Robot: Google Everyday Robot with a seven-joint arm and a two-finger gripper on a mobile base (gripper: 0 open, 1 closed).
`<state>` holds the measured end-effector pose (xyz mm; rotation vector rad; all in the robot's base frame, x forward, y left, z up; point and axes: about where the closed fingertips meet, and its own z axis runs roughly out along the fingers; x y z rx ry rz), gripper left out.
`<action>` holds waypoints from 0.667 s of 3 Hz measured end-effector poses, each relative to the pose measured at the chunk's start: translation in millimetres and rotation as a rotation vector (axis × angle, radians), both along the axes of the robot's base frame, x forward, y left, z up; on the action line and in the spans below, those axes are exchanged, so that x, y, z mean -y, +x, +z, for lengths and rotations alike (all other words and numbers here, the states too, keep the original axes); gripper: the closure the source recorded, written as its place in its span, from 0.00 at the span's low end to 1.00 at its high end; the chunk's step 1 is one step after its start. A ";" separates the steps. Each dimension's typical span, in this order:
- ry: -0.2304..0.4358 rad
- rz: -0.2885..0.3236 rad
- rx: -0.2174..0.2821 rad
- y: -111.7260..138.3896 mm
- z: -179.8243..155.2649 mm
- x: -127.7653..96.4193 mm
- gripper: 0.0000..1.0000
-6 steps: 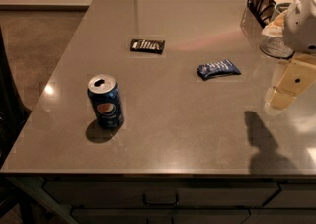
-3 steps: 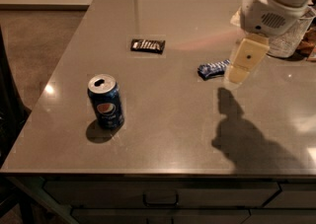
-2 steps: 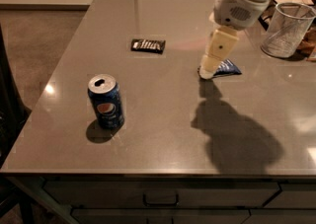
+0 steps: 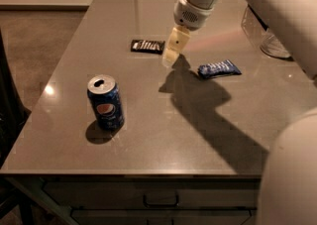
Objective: Pick rxbar chocolate
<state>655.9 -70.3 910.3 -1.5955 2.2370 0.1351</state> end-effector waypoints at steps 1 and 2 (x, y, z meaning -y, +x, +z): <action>0.039 -0.046 -0.019 40.0 -19.9 -4.6 0.00; 0.073 -0.080 -0.030 66.7 -33.1 -5.9 0.00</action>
Offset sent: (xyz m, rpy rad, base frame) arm 0.1029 0.0020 -0.0386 0.1147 0.0385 -0.1242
